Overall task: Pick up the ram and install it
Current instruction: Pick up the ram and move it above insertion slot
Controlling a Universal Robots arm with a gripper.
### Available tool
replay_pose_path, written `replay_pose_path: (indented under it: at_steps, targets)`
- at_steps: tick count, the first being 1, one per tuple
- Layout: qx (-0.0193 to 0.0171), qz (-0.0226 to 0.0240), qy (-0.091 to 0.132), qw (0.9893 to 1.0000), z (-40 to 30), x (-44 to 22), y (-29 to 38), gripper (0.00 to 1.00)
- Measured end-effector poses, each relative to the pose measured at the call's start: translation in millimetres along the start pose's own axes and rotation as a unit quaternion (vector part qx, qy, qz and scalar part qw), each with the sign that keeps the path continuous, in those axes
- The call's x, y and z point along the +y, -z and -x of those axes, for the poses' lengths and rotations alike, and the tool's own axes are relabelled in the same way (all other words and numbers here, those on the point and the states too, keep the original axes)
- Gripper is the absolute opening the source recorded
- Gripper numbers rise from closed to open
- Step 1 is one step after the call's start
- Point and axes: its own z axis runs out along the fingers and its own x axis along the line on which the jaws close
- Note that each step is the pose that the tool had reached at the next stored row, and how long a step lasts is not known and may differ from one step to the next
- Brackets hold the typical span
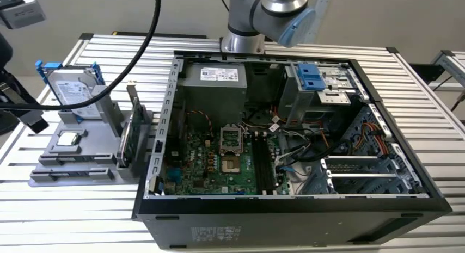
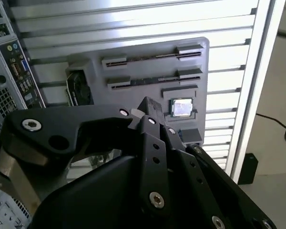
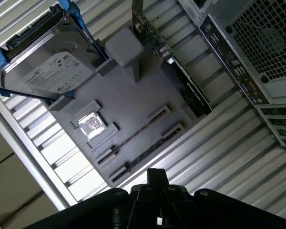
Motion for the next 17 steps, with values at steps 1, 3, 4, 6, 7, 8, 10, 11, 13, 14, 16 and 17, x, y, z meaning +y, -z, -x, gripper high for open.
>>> replay_pose_path:
  at_steps: [1, 3, 4, 6, 7, 8, 10, 11, 13, 14, 16, 17]
  targets:
    - [-0.0002, -0.0001, -0.005, 1.0, -0.1, -0.1, -0.5, 0.0]
    - [-0.0007, -0.0002, -0.016, 0.9999, -0.2, -0.2, -1.7, 0.0]
    - [-0.001, -0.0002, -0.021, 0.9998, -0.3, -0.3, -2.2, 0.0]
    - [-0.0014, -0.0004, -0.032, 0.9995, -0.5, -0.5, -3.3, 0.0]
    - [-0.0016, -0.0004, -0.037, 0.9993, -0.5, -0.6, -3.8, 0.0]
    - [-0.0018, -0.0006, -0.042, 0.9991, -0.6, -0.6, -4.3, 0.0]
    - [-0.0023, -0.0006, -0.052, 0.9986, -0.8, -0.8, -5.3, 0.0]
    - [-0.0025, -0.0006, -0.057, 0.9983, -0.9, -0.9, -5.9, 0.0]
    - [-0.003, -0.0008, -0.068, 0.9977, -1.0, -1.0, -6.9, 0.0]
    - [-0.0032, -0.0008, -0.072, 0.9974, -1.1, -1.1, -7.4, 0.0]
    - [-0.0036, -0.001, -0.082, 0.9966, -1.3, -1.3, -8.4, 0.0]
    - [-0.0038, -0.001, -0.087, 0.9962, -1.3, -1.3, -8.9, 0.0]
